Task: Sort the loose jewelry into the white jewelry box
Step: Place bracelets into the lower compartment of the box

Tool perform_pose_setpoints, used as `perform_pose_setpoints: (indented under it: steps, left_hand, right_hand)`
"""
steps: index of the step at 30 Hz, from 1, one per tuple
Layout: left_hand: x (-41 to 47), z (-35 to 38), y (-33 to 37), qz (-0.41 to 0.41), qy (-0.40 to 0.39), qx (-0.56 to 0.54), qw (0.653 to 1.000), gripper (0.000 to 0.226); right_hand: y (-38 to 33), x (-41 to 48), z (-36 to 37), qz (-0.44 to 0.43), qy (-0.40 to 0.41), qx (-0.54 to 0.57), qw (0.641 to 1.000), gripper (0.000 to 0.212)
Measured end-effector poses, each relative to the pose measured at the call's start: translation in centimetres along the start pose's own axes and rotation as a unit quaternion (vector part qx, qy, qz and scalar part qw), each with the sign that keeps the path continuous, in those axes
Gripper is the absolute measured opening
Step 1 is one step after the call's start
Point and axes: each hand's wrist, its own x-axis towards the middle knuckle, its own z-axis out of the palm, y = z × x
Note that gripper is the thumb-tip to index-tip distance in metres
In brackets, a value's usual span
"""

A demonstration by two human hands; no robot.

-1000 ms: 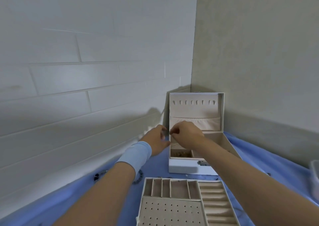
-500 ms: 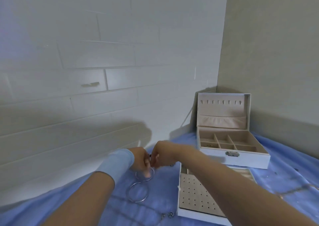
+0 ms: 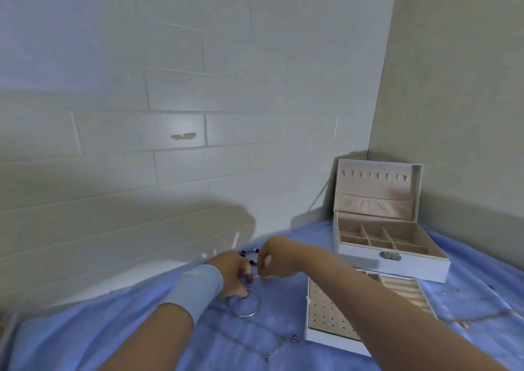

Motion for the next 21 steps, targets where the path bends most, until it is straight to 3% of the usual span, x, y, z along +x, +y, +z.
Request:
perform_pose_setpoints:
  steps: [2,5,9,11,14,21]
  left_hand:
    - [-0.1,0.0,-0.2,-0.009,0.018,0.009,1.0,0.01]
    - [-0.1,0.0,-0.3,-0.012,0.012,0.046,0.999,0.006]
    - [0.2,-0.2,0.3,-0.003,0.009,0.043,0.999,0.021]
    - [0.4,-0.9,0.8,0.002,0.033,-0.025,0.999,0.016]
    - [0.8,-1.8,1.6,0.003,0.077,-0.129,0.989,0.013]
    - [2.5,-3.6,5.4,0.033,0.163,-0.32,0.933,0.006]
  right_hand:
    - [0.0,-0.1,0.2,-0.003,-0.001,0.038,0.999,0.012]
    - [0.0,0.0,0.8,0.001,-0.018,0.048,0.999,0.008]
    - [0.3,-0.3,0.9,0.005,-0.023,0.079,0.997,0.011]
    - [0.8,-0.5,0.2,0.0,-0.009,0.108,0.994,0.02]
    - [2.0,-0.8,-0.9,0.0,0.032,0.166,0.986,0.008]
    - [6.0,-2.5,-3.7,0.015,0.154,0.291,0.944,0.01]
